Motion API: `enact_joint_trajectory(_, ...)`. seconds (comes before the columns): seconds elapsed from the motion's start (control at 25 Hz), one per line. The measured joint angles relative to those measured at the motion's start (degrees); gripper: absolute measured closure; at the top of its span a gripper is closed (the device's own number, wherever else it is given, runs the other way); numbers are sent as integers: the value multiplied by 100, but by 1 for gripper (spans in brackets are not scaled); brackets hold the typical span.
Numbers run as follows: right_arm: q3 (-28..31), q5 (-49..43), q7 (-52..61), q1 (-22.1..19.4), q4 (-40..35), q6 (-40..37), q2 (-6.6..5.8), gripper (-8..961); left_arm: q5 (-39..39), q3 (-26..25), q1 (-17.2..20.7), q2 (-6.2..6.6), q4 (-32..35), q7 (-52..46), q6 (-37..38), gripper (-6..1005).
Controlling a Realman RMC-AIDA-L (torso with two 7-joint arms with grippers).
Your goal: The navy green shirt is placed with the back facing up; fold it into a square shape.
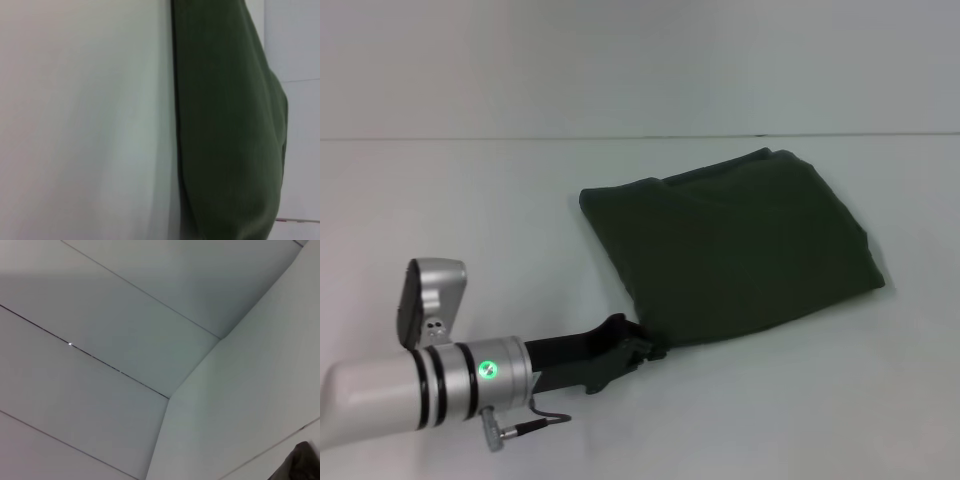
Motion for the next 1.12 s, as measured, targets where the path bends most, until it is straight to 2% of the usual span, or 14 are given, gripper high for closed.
enact_joint_trajectory(0.08, 0, 0, 1, 1, 3, 1, 1, 208, 0, -23, 74, 21, 71, 63, 20, 966)
enact_joint_trajectory(0.28, 16, 0, 42, 6, 3, 7, 2, 208, 0, 5, 266, 22, 307, 77, 123, 966)
enact_joint_trajectory(0.48, 17, 0, 57, 39, 71, 27, 3, 209, 1, -32, 681, 58, 766, -23, 375, 967)
enact_joint_trajectory(0.72, 17, 0, 77, 75, 141, 14, 21, 209, -7, -193, 1126, 336, 1017, -132, 691, 967)
enact_joint_trajectory(0.84, 9, 0, 119, 87, 150, 12, 41, 209, -10, -286, 1222, 435, 1033, -132, 818, 967)
enact_joint_trajectory(0.92, -12, 0, 121, 104, 151, 11, 51, 209, 25, -307, 1240, 477, 1036, -132, 858, 966)
enact_joint_trajectory(1.12, -38, -16, 123, 145, 151, 42, 68, 209, 81, -278, 1267, 487, 1039, -110, 945, 956)
